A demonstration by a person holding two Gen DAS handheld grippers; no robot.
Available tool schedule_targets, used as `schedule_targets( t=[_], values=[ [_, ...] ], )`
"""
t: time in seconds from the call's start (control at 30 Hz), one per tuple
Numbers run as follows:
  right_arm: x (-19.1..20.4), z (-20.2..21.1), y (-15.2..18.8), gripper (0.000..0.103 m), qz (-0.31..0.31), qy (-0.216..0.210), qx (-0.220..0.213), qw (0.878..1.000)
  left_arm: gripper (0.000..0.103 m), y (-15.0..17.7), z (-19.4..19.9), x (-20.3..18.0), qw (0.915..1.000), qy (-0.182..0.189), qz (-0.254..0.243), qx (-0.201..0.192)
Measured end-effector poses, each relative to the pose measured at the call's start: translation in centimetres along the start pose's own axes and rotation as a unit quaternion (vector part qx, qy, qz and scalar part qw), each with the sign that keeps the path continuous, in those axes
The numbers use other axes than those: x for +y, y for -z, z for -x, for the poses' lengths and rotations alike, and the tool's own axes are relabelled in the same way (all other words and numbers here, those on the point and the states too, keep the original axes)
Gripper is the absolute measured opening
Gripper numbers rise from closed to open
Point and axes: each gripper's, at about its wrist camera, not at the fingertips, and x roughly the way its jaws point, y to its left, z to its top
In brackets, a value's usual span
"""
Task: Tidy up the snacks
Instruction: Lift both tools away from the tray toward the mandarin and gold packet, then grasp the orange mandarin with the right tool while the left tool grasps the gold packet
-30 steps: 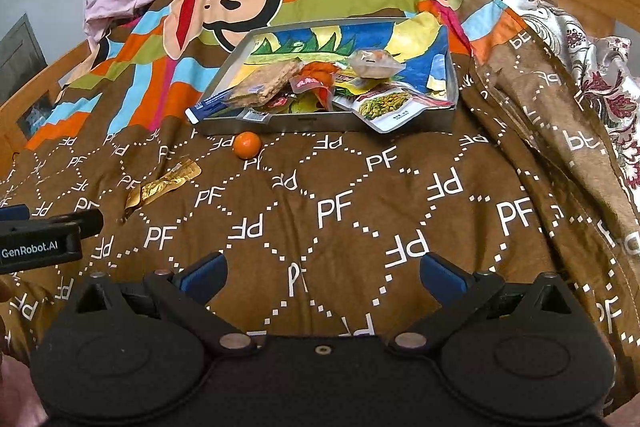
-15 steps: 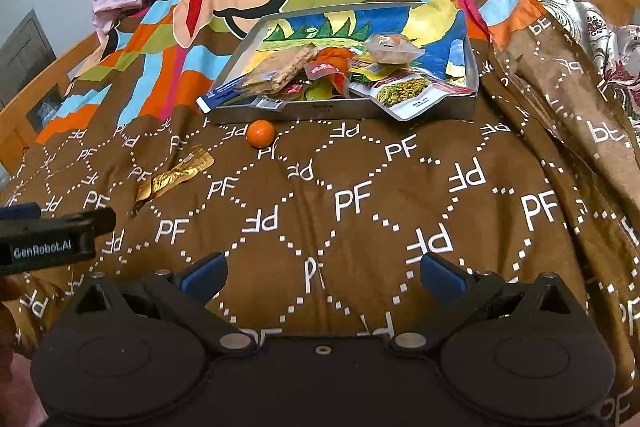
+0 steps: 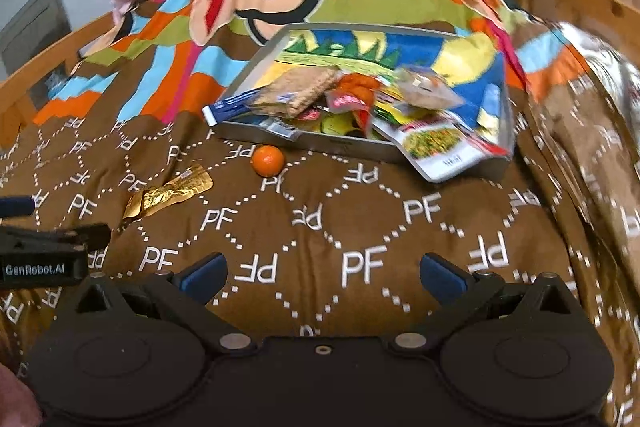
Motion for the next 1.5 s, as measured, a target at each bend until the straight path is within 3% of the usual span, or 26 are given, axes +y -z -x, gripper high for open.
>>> schedule_targets(
  t=[0.23,0.6,0.8,1.0,1.23,1.5],
  values=[
    [1.1,-1.4,-0.9,0.102,0.051,-0.003,-0.017,0.999,0.102,-1.0,-0.5,-0.4,0.9994,-0.009,-0.03,-0.014],
    [0.5,-3.1,-1.9,0.102,0.057,0.009,-0.029,0.998,0.102,-2.1,-2.3,-0.6,0.9972,0.008,-0.074,-0.004],
    [-0.5,-4.7,-2.0,0.102,0.043,0.007,-0.026,0.999,0.102,-2.5,-3.6,-1.2,0.9888,0.037,-0.141,-0.034],
    [-0.7,-6.7,-2.5,0.102,0.02,-0.035,-0.025,0.999,0.102,-2.7,-5.3,-1.5,0.977,0.091,-0.184,-0.059],
    [0.6,-9.1,-2.9,0.101,0.045,-0.071,-0.033,0.996,0.102,-3.7,-8.0,-0.4,0.977,0.124,-0.168,-0.046],
    [1.3,-11.2,-3.2,0.085,0.04,-0.093,-0.036,0.994,0.102,-3.8,-9.4,0.2,0.978,0.114,-0.171,-0.035]
  ],
)
